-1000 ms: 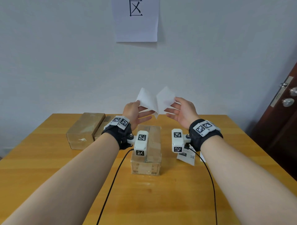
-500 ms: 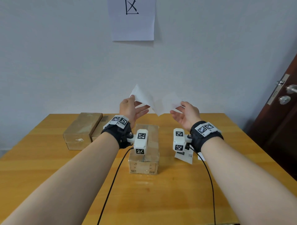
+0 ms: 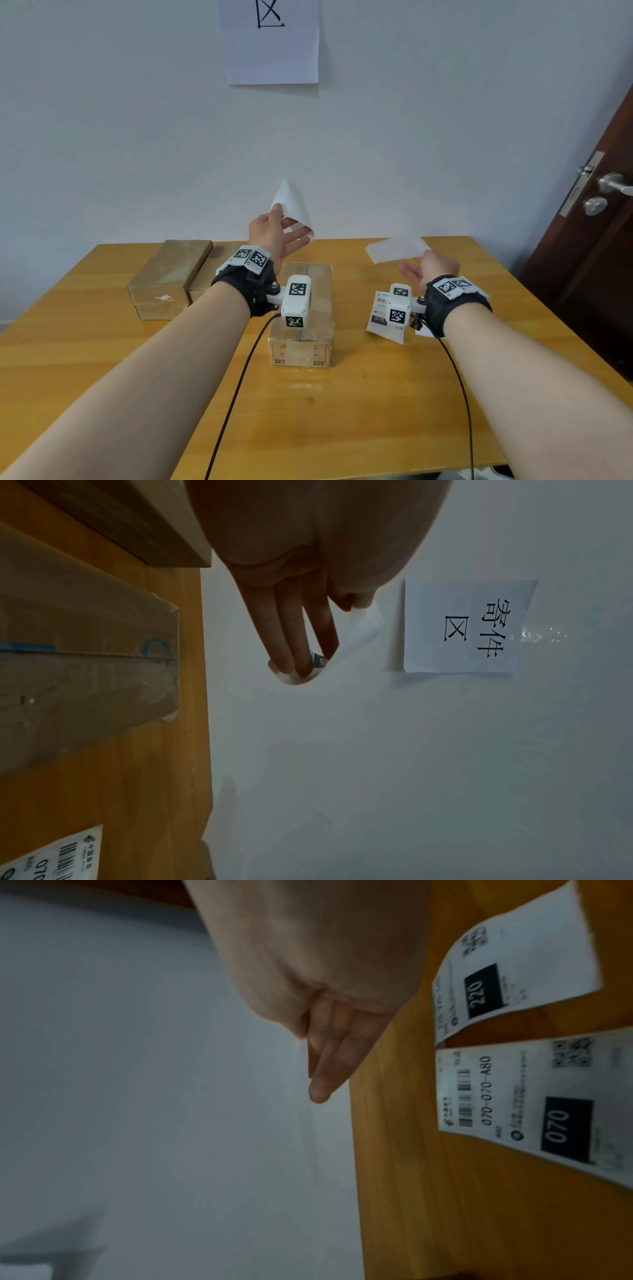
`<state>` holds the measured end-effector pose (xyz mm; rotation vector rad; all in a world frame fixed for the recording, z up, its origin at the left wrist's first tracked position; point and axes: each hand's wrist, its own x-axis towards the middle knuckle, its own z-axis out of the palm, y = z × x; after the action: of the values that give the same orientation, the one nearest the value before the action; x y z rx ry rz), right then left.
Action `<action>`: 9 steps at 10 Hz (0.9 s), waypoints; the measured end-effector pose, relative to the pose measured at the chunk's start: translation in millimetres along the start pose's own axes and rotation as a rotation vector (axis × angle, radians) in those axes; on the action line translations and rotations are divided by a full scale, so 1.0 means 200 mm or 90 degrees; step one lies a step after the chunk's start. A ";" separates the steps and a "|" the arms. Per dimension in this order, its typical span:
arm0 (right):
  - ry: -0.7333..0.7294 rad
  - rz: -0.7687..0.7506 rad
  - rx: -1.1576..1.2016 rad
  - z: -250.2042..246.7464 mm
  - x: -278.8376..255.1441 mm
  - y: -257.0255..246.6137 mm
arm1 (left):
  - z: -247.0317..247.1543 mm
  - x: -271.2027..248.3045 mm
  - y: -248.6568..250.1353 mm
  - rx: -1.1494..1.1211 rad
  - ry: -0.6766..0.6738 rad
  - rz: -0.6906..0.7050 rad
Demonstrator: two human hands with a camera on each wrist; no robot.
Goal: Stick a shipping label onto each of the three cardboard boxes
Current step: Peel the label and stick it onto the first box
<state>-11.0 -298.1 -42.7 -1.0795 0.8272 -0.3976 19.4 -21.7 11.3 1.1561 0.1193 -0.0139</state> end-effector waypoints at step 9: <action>-0.612 -0.248 -0.439 0.42 -0.44 0.03 | -0.07 -0.06 0.04 0.283 -0.161 -0.089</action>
<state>-4.5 -186.2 4.2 -1.8579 -0.1500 0.1367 7.8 -6.2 14.4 1.5769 -0.0301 -0.3236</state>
